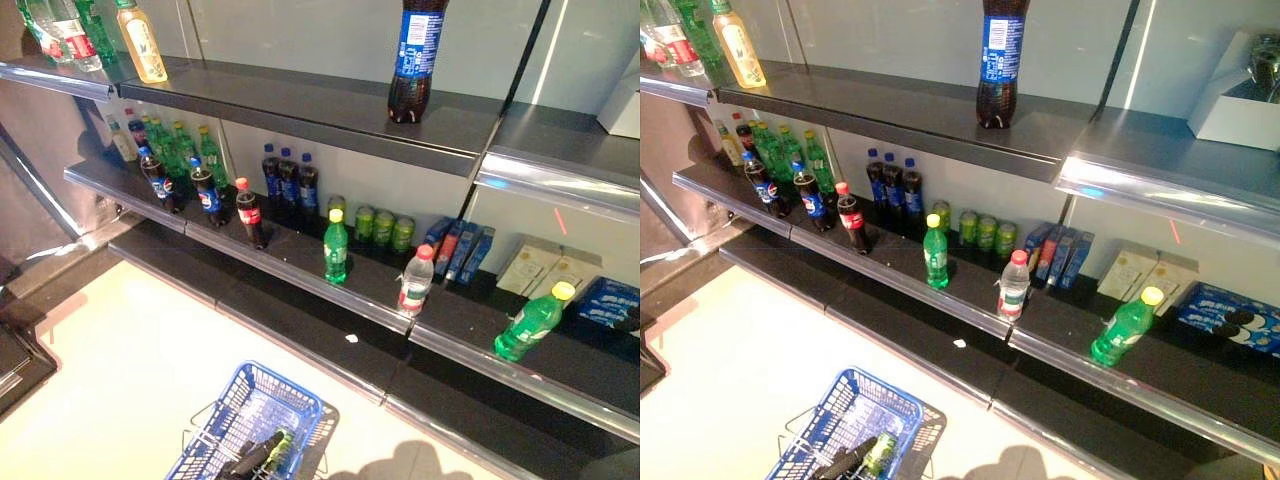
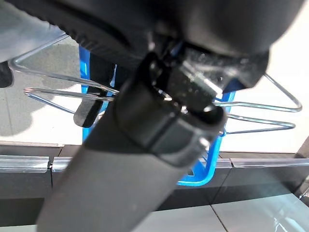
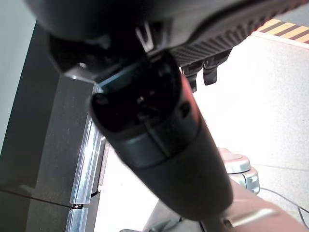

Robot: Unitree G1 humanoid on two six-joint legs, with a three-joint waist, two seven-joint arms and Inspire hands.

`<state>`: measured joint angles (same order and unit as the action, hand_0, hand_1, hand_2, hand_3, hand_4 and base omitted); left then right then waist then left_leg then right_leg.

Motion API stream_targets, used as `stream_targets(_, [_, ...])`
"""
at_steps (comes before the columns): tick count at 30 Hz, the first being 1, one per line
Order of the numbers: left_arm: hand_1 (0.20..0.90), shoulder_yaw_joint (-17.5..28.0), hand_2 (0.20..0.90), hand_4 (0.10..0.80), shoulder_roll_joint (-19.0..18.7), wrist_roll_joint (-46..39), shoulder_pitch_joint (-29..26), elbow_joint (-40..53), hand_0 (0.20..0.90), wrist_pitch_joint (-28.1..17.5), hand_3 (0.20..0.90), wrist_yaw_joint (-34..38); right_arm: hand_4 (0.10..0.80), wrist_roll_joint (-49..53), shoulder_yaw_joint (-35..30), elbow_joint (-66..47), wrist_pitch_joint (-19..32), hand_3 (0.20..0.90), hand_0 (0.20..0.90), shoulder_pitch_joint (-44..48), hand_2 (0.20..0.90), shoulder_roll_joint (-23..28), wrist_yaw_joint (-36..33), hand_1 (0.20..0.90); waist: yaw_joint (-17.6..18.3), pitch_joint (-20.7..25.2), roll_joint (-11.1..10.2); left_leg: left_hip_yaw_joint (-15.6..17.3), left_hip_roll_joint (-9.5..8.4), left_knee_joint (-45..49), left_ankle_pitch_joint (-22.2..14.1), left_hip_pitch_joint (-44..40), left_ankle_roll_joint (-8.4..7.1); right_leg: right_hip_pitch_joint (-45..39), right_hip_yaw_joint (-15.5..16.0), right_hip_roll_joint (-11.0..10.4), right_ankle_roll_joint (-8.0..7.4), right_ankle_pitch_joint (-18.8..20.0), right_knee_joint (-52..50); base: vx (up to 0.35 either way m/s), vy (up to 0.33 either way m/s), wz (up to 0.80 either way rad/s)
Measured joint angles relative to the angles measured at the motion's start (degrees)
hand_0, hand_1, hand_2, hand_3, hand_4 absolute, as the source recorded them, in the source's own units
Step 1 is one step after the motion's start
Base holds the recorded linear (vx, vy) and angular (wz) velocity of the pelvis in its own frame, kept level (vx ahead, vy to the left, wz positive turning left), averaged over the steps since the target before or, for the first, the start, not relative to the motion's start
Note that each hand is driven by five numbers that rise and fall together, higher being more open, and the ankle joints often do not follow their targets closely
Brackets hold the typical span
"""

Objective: Pick up the drink and place into the basket.

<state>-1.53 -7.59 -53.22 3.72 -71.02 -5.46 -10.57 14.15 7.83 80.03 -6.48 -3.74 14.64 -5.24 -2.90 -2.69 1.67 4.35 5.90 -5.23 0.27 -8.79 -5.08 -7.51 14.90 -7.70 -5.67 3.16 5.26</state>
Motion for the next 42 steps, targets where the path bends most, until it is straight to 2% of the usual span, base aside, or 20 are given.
stream_targets(7, [0.3,-0.02,0.3,0.1,-0.04,0.0,-0.23,0.0,0.3,-0.04,0.2,0.0,0.8,0.0,0.0,-0.04,-1.06,0.9,0.9,0.09,0.9,-0.66,-1.19,0.9,-0.03,-0.19,-0.43,0.16,-0.02,0.22,0.0,0.34,0.01,0.48,-0.18,0.01,0.0,0.01,-0.01,0.0,0.0,0.0])
stream_targets(13, [0.3,-0.04,0.3,0.1,-0.06,0.0,-0.65,0.0,0.3,-0.04,0.2,0.01,0.8,0.0,-0.01,-0.11,0.18,0.9,0.9,0.54,0.9,-1.52,-8.31,0.9,-0.04,-0.51,-0.62,0.12,-0.04,0.31,0.01,0.61,0.01,0.68,-0.15,0.0,-0.01,0.02,-0.04,0.0,0.0,0.0])
stream_targets(20, [0.3,-0.04,0.3,0.1,-0.12,0.0,-1.08,0.38,0.3,-0.03,0.2,0.15,0.8,-0.03,-0.01,-3.83,8.06,0.9,0.9,0.83,0.9,-1.27,-18.83,0.9,-0.03,-1.5,-0.85,0.14,0.01,0.33,0.01,0.6,0.01,0.69,-0.3,0.08,0.0,0.02,-0.12,-0.001,-0.006,0.0])
stream_targets(27, [0.3,-0.01,0.3,0.1,-0.85,0.03,-0.63,3.05,0.3,0.53,0.2,1.4,0.8,-0.39,0.18,-12.62,17.2,0.9,0.9,1.58,0.9,-1.06,-19.86,0.9,-0.22,-2.86,-1.96,0.36,0.08,0.34,0.01,0.41,0.01,0.7,-0.96,0.22,0.03,0.05,-0.21,-0.01,-0.043,-0.02])
stream_targets(30, [0.3,0.37,0.3,0.1,-1.26,1.06,0.62,6.52,0.3,1.69,0.2,2.84,0.8,-0.66,1.27,-20.84,17.19,0.9,0.9,-0.06,0.9,-0.99,-19.86,0.9,-0.12,-3.34,-2.69,0.32,0.09,0.34,0.01,0.19,0.01,0.74,-0.96,0.28,0.03,0.16,-0.3,-0.018,-0.048,0.0])
stream_targets(32, [0.3,0.53,0.3,0.1,-1.46,1.56,1.7,9.51,0.3,2.55,0.2,4.26,0.8,-1.32,3.39,-33.61,15.21,0.9,0.9,-3.62,0.9,-0.89,-19.9,0.9,0.07,-3.6,-3.28,0.34,0.16,0.35,0.01,0.15,0.01,0.75,-1.02,0.38,0.06,0.22,-0.31,-0.01,-0.016,-0.01])
stream_targets(35, [0.3,1.53,0.3,0.1,-1.54,2.94,2.77,12.63,0.3,4.24,0.2,6.06,0.8,-2.88,5.42,-46.61,11.09,0.9,0.9,-6.11,0.9,-0.92,-19.96,0.9,0.27,-3.72,-3.79,0.41,0.15,0.33,0.01,0.1,0.01,0.75,-1.11,0.41,0.1,0.28,-0.31,0.0,0.0,0.0])
stream_targets(37, [0.3,2.21,0.3,0.1,-1.56,2.97,3.35,13.84,0.3,4.94,0.2,6.82,0.8,-3.09,5.76,-51.27,9.15,0.9,0.9,-7.03,0.9,-0.92,-19.97,0.9,0.55,-3.59,-4.07,0.59,0.13,0.33,0.01,0.11,0.01,0.81,-1.22,0.43,0.08,0.31,-0.31,0.0,0.0,0.0])
stream_targets(42, [0.3,2.53,0.3,0.1,-1.98,2.91,4.09,13.87,0.3,5.13,0.2,7.92,0.8,-4.05,5.76,-54.32,7.03,0.9,0.9,-7.62,0.9,-0.69,-19.98,0.9,1.87,-3.17,-4.73,0.98,0.09,0.32,-0.03,0.13,0.07,1.06,-1.47,0.27,0.01,0.38,-0.31,0.0,0.003,-0.03])
